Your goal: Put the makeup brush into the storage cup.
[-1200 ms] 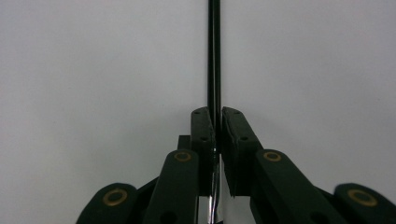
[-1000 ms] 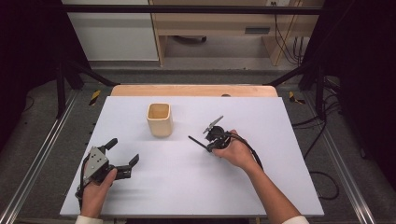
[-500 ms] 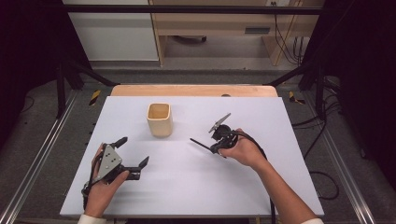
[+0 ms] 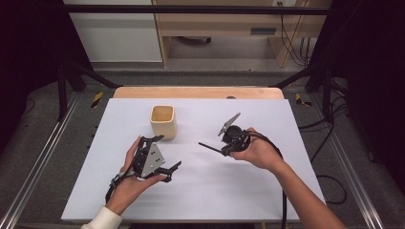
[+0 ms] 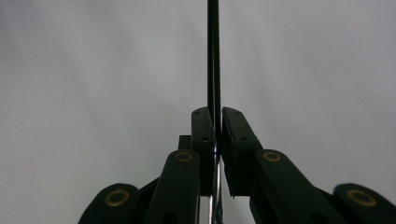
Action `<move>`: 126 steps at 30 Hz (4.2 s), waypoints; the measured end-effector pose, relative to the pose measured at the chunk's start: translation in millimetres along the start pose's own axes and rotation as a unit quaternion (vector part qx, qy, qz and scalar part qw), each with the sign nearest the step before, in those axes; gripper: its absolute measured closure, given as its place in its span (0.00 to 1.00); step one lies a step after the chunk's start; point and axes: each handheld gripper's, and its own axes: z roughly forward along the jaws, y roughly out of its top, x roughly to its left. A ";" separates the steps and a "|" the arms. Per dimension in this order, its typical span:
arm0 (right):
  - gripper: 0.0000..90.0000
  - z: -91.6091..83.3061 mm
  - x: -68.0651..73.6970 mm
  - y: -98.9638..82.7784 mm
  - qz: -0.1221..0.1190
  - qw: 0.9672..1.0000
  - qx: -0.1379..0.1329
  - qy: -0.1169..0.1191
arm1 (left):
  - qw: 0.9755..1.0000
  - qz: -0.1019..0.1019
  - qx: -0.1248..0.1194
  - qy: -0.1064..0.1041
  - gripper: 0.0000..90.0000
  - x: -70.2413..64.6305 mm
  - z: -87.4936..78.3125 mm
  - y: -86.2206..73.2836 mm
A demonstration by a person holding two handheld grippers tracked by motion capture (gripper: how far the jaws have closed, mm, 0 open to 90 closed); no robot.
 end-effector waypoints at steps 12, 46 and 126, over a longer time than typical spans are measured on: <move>0.93 -7.6 -5.5 3.0 0.000 1.000 0.009 0.001 | 0.997 0.076 0.021 -0.021 0.05 -8.0 41.2 22.4; 0.93 -11.3 14.3 22.1 -0.028 0.999 0.037 0.027 | 0.986 0.159 0.037 -0.032 0.24 -49.3 75.0 24.2; 0.08 -7.8 29.0 -70.1 0.137 0.916 -0.319 -0.199 | 0.993 0.120 0.004 0.001 0.93 -21.9 10.1 14.1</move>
